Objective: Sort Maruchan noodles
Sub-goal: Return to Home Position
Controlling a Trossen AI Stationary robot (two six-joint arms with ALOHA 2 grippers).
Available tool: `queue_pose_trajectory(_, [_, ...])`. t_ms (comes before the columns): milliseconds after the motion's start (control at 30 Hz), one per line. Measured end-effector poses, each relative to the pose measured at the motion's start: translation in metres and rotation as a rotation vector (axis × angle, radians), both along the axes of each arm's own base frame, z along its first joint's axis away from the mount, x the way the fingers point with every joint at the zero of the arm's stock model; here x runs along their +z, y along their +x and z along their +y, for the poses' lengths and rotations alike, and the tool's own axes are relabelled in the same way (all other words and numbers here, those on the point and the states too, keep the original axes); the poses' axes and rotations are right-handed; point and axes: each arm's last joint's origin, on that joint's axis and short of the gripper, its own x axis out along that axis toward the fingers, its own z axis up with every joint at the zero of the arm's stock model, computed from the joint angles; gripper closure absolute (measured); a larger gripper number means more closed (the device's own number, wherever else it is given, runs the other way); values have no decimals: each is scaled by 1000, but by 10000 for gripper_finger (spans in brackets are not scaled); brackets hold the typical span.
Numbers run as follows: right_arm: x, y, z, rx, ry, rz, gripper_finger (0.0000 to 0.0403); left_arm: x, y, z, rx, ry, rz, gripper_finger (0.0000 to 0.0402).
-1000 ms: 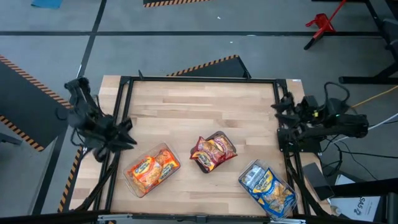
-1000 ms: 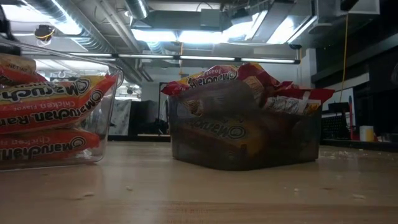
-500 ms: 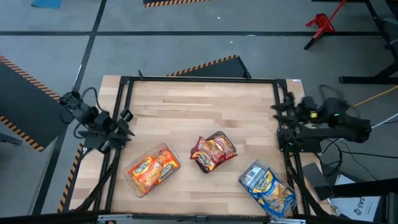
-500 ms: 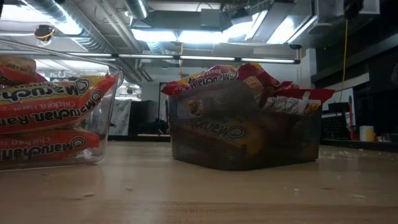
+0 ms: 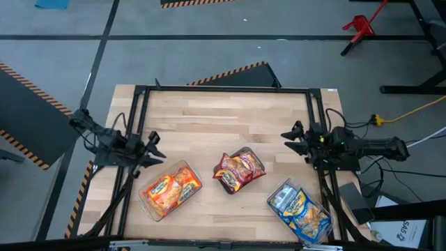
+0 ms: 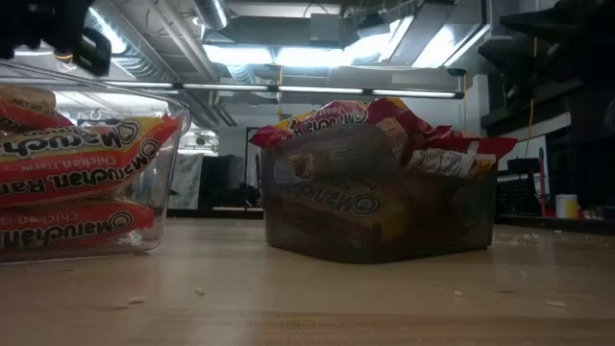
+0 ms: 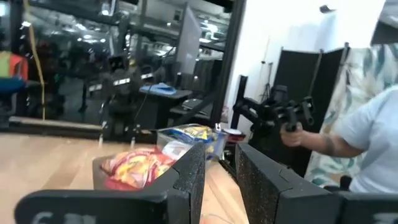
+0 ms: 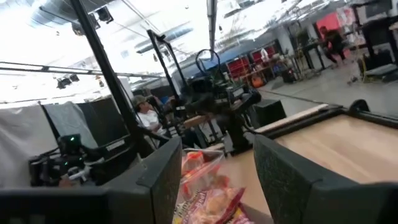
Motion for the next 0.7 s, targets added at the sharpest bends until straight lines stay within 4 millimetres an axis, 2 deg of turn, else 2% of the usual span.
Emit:
queue_pose_trajectory(167, [0, 0, 0, -4, -59, -5, 217, -18, 5, 1, 17, -37, 95, 318])
queue_pose_trajectory(367, [0, 0, 2, 19, -162, -14, 217, -20, 5, 0, -18, 24, 95, 318])
queue_pose_trajectory(700, [-1, 0, 1, -11, -247, -9, 217, -21, 6, 3, 101, 28, 108, 317])
